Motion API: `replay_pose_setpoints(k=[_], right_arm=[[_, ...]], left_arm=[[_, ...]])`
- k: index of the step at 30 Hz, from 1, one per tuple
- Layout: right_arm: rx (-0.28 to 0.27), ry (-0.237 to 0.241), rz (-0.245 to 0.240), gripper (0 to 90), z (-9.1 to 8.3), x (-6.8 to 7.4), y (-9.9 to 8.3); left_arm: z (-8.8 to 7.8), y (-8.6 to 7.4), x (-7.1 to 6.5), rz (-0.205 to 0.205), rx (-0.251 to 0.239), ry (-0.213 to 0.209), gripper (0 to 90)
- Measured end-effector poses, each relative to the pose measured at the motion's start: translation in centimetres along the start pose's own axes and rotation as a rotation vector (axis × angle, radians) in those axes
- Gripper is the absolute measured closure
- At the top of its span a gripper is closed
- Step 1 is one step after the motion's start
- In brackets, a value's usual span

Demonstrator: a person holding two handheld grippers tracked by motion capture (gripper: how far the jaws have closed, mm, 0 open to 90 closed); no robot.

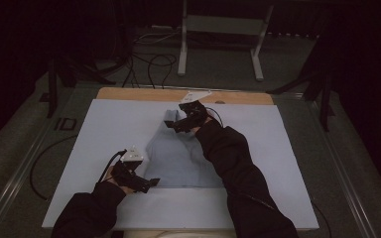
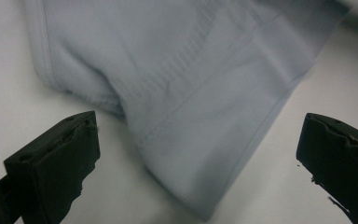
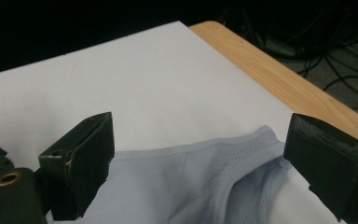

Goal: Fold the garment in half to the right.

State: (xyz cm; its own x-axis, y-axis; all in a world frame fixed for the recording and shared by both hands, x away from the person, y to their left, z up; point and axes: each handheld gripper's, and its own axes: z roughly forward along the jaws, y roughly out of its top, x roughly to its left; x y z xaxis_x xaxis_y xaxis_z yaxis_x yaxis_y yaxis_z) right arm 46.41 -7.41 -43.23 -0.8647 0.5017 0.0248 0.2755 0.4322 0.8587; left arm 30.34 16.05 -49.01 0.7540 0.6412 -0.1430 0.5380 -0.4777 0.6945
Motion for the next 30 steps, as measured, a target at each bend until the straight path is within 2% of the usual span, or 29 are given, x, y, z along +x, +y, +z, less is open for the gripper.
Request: replay_pose_setpoints(k=[3,8,9,10,14,17,19,20,23,24,25,27,30], right_arm=[[0.018,0.0,-0.004,8.8,1.2,-0.4,0.0],[0.034,0.009,0.018,8.8,3.0,-1.4,0.2],[0.036,0.003,0.022,8.8,3.3,-1.6,0.3],[0.048,0.0,0.045,8.8,3.9,-2.0,0.4],[0.07,-0.033,0.07,8.8,5.2,-2.7,0.6],[0.086,-0.047,0.101,8.7,6.3,-3.4,0.8],[0.106,-0.058,0.092,8.7,7.0,-3.7,0.8],[0.12,-0.068,0.085,8.8,7.4,-3.9,0.7],[0.131,-0.075,0.095,9.0,8.0,-4.1,0.6],[0.15,-0.077,0.109,11.8,8.6,-4.3,0.4],[0.158,-0.082,0.109,11.9,8.9,-4.5,0.4],[0.141,-0.073,0.155,13.5,9.2,-5.1,0.3],[0.175,-0.097,0.16,17.3,9.9,-5.5,0.3]], left_arm=[[0.3,-0.2,0.2,0.002,0.021,0.005,0.2],[0.8,-0.8,0.7,-0.024,0.05,0.005,2.3],[1.0,-0.9,0.7,-0.03,0.068,0.004,3.3],[1.1,-1.0,0.6,-0.036,0.069,0.005,6.2],[1.3,-1.1,0.6,-0.055,0.087,-0.003,16.2],[1.4,-1.2,0.4,-0.048,0.093,-0.012,25.4],[1.5,-1.3,0.3,-0.051,0.099,-0.012,30.8],[1.5,-1.3,0.3,-0.051,0.099,-0.012,36.2],[1.4,-1.4,0.4,-0.069,0.103,-0.012,40.4],[1.4,-1.3,0.4,-0.077,0.101,-0.026,49.3],[1.4,-1.4,0.3,-0.081,0.106,-0.031,52.4],[1.5,-1.4,0.1,-0.071,0.109,-0.043,56.3],[1.6,-1.3,-0.1,-0.069,0.111,-0.049,64.1]])
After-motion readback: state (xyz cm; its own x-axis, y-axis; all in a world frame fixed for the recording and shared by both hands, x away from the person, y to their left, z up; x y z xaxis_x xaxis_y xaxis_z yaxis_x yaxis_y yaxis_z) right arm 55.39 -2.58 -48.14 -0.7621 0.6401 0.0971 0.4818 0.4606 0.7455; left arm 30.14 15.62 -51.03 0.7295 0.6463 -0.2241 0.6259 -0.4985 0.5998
